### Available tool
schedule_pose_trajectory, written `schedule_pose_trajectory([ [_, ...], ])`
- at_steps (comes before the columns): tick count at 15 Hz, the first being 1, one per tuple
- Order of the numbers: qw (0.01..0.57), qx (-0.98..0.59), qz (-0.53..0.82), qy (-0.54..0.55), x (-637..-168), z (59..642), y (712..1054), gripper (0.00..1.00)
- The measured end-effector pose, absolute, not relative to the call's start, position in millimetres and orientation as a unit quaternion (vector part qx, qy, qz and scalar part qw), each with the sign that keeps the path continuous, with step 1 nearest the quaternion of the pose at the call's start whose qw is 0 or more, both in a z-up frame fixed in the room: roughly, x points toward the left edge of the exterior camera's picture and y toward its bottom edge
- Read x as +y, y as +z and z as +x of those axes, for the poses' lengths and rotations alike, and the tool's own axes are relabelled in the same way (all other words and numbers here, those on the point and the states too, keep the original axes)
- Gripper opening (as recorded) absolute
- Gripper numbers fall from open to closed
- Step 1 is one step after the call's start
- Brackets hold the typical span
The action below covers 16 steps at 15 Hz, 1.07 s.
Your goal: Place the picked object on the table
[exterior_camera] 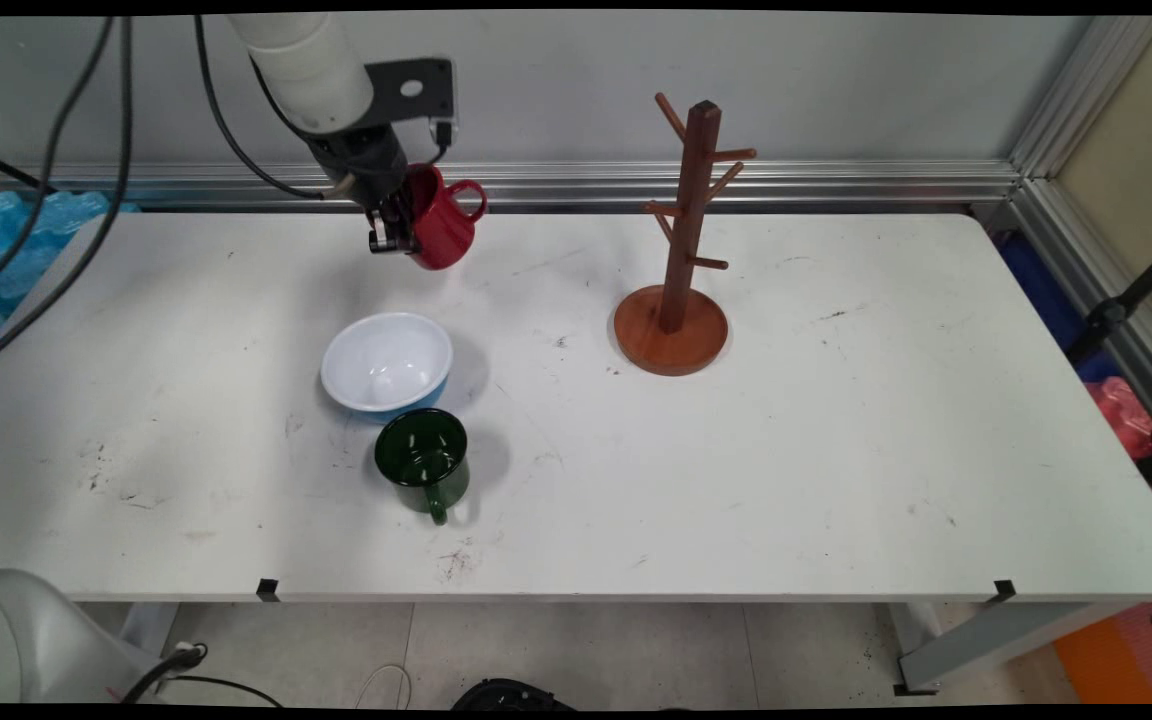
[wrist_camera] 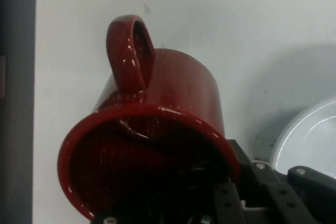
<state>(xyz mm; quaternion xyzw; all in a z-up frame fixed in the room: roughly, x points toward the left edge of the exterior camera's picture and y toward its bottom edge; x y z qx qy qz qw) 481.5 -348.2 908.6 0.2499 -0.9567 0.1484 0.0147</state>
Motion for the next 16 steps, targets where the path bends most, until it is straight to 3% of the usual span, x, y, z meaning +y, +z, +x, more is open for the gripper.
schedule_pose_trajectory([
  [9, -0.036, -0.965, 0.229, 0.124, -361.5, 470.5, 857.5, 0.00],
  [16, -0.056, -0.967, 0.218, 0.117, -365.7, 465.9, 838.2, 0.00],
])
